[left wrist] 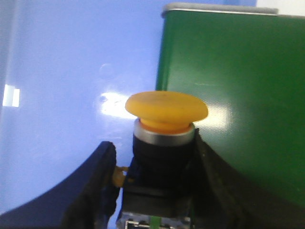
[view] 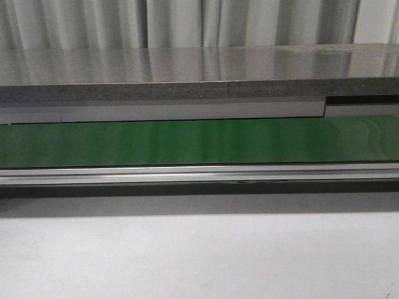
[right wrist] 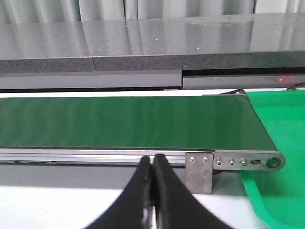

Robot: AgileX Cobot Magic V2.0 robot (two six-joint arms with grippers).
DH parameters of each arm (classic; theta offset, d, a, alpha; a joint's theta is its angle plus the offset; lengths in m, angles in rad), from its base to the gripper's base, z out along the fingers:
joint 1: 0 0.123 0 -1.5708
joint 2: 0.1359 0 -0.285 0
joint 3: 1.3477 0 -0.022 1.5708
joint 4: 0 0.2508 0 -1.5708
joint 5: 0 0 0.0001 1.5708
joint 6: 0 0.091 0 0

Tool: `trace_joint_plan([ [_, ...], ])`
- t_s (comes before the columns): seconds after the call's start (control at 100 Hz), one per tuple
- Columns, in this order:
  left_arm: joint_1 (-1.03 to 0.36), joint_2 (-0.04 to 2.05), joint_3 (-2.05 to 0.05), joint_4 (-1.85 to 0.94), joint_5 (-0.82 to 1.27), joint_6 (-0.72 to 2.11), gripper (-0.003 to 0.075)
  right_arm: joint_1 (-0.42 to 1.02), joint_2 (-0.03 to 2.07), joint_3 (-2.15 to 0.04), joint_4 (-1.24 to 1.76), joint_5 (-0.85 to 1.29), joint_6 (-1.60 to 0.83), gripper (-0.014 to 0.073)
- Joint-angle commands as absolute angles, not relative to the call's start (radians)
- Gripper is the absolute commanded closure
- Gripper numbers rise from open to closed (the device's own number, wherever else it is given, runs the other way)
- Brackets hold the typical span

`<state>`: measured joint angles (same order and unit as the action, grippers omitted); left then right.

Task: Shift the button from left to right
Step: 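Close the left gripper on the button body and lift it, then carry the button onto the green conveyor belt and open the left gripper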

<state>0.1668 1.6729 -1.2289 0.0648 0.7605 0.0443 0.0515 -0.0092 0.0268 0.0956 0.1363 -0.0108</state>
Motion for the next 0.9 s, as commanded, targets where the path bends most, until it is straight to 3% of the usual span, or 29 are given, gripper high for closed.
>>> trace_joint_plan([
  [0.0, 0.137, 1.628, -1.251, 0.06, 0.725, 0.051, 0.0636, 0.046, -0.025, 0.009, 0.085, 0.057, -0.015, 0.0662],
  [0.31, 0.119, 1.66, -1.251, 0.019, 0.719, 0.059, 0.0613, 0.046, -0.025, 0.009, 0.085, 0.057, -0.015, 0.0662],
  [0.43, 0.119, 1.686, -1.251, 0.013, 0.725, 0.061, 0.05, 0.046, -0.025, 0.009, 0.085, 0.057, -0.015, 0.0662],
  [0.65, 0.119, 1.695, -1.251, 0.006, 0.725, 0.086, 0.0202, 0.046, -0.025, 0.009, 0.085, 0.057, -0.015, 0.0662],
  [0.74, 0.119, 1.691, -1.264, -0.01, 0.74, 0.096, 0.0161, 0.046, -0.025, 0.009, 0.085, 0.057, -0.015, 0.0662],
  [0.89, 0.119, 1.668, -1.29, -0.11, 0.783, 0.184, 0.0162, 0.046, -0.025, 0.009, 0.085, 0.057, -0.015, 0.0662],
])
